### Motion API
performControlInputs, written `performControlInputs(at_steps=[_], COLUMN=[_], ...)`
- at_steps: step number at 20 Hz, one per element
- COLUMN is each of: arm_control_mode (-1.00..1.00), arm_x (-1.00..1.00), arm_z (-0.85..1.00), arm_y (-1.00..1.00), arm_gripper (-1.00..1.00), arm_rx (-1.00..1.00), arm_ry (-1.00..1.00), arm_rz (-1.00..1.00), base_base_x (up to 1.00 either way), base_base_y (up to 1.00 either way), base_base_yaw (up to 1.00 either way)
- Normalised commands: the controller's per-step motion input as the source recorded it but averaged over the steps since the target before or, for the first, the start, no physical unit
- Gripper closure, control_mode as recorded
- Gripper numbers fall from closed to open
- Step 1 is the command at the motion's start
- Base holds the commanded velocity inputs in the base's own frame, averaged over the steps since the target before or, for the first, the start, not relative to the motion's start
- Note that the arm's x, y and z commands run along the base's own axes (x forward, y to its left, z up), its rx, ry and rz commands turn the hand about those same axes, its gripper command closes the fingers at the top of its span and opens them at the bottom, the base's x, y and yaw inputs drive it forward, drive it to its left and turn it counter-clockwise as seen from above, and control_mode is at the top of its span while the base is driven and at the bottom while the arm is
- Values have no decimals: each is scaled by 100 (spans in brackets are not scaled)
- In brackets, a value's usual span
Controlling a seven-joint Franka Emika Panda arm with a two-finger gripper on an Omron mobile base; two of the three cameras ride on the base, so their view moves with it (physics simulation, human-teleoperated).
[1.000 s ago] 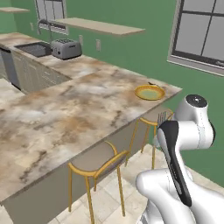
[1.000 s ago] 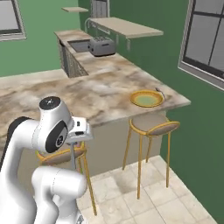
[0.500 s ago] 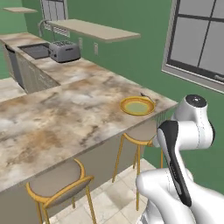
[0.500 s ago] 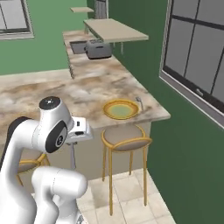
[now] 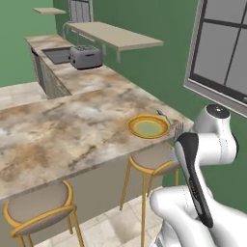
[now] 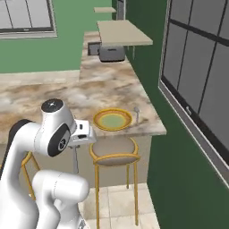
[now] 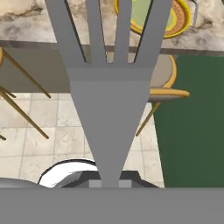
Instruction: Take the fork and place it on the left side of the plate. Then take the spoon and place it on the right side of the plate. Make sure they're directly next to the plate.
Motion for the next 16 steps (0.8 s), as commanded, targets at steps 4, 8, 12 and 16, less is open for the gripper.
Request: performControlInputs(at_steps=[4, 8, 12, 16], arm_control_mode=[100, 100, 100, 100], arm_x=[0, 0, 0, 0], arm_z=[0, 0, 0, 0], arm_y=[0, 0, 0, 0], arm_gripper=[100, 100, 100, 100], arm_rx=[0, 0, 0, 0], arm_ry=[0, 0, 0, 0], arm_rz=[0, 0, 0, 0], base_base_x=[48, 48, 41, 33], base_base_y=[-21, -18, -25, -29], base_base_yaw=[38, 39, 37, 35])
